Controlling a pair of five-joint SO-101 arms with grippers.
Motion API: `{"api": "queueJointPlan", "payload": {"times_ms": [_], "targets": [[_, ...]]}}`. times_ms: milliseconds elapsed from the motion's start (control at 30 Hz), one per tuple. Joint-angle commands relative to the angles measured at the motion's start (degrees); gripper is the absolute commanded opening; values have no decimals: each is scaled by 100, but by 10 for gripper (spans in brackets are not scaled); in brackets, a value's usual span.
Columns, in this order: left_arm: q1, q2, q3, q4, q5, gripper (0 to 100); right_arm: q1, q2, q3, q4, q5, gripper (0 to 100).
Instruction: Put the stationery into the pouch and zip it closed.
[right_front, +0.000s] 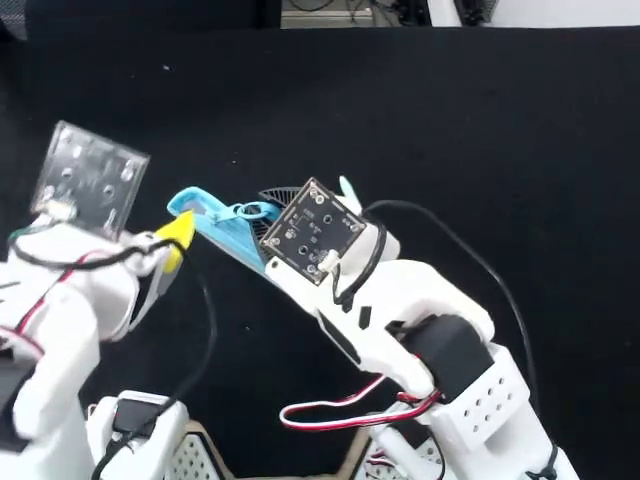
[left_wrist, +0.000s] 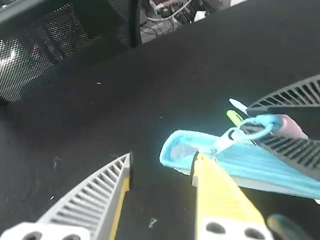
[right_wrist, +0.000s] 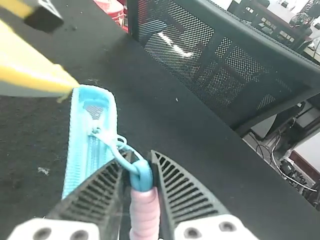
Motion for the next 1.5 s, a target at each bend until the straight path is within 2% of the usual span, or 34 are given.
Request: {"api": "queueJointPlan", "payload": {"times_ms": [0,167,500,767,1033,1133,1200,1233,1467], "targets": [[-22,475,-31,-105,-62,209,62,-75,-22,9,18,10],[-22,879,-48,369,-519,209,62,-75,-22,9,18,10],[-13,1310,-4,-53,-563,209,62,-75,-13,44,18,10],[-48,1855,567,-88,-554,209,62,-75,-13,44,18,10],[-57,1899,620,-44,-545,207,79,-84,-13,53,18,10],[-75,1846,558,35,-545,114,88,-92,-13,53,18,10],[-215,1688,462,158,-501,15,97,-92,-31,53,18,10],[-330,1609,453,185,-378,46,123,-119,-40,53,18,10],[-1701,1108,356,167,167,30,545,-567,-75,-211,9,10]]}}
